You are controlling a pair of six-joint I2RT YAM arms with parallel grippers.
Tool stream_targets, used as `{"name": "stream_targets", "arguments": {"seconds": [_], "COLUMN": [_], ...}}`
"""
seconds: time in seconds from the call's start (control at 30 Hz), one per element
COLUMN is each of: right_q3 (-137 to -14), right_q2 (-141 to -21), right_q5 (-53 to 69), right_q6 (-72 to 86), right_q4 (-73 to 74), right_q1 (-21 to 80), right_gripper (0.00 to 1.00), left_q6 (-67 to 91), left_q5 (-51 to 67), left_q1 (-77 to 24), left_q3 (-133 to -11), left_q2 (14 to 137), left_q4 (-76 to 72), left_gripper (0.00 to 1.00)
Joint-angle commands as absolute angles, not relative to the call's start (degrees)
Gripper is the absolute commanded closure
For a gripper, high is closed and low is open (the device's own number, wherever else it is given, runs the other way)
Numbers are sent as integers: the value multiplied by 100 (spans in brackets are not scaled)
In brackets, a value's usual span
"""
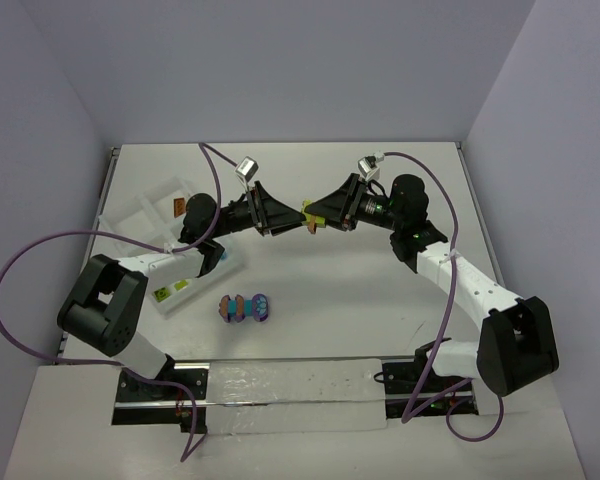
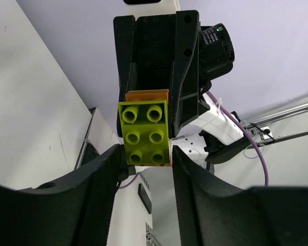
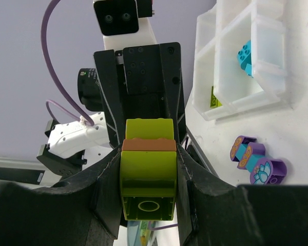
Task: Sort the legos into containers by color
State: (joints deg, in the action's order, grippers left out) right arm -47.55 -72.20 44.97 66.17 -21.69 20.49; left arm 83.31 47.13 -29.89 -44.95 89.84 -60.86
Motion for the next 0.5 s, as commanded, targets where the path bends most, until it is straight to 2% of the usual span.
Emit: {"name": "stream_targets", "arguments": {"seconds": [0.0, 0.17, 0.33, 0.47], "right_q3": [-4797, -4816, -4851, -4834], "right_q2": [-7207, -7206, -7208, -7216], "right_q5": [4502, 4455, 4429, 4403], "right_q6": [6485, 6399, 6284, 6280], "right_q4": [-2301, -2182, -2073, -2074], "right_q1": [2134, 2145, 2162, 2166], "right_gripper": [100, 100, 100, 100], "left_q6": [8227, 8210, 8235, 8240], "left_q5": [4709, 4712, 4738, 4768], "left_q1": [-2979, -2989, -3006, -3015], "left_q3": [-4769, -4799, -4835, -4860], "left_q2": [8840, 8859, 8896, 8921], "left_q4": [-6268, -6232, -6221, -6205], "left_gripper": [52, 53, 64, 65]}}
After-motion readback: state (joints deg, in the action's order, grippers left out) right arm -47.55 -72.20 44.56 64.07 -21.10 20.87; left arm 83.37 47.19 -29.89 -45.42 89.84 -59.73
